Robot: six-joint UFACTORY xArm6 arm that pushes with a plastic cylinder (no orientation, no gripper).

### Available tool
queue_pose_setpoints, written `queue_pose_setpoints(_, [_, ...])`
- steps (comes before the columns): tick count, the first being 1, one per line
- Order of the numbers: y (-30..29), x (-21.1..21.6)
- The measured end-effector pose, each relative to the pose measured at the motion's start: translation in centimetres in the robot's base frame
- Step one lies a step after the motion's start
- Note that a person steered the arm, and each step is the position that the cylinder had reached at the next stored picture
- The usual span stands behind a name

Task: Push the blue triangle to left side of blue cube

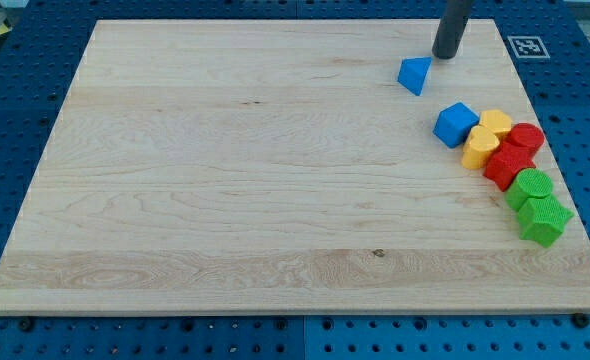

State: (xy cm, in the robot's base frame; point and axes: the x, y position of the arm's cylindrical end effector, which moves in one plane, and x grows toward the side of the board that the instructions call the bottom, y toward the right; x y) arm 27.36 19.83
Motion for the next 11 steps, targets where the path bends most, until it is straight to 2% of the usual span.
queue_pose_setpoints(2, [-4.9, 3.2])
queue_pose_setpoints(4, [-5.9, 7.2])
queue_pose_setpoints(6, [-2.9, 6.7])
queue_pose_setpoints(7, [-2.4, 8.1])
queue_pose_setpoints(10, [-6.2, 8.3])
queue_pose_setpoints(11, [-6.3, 9.8])
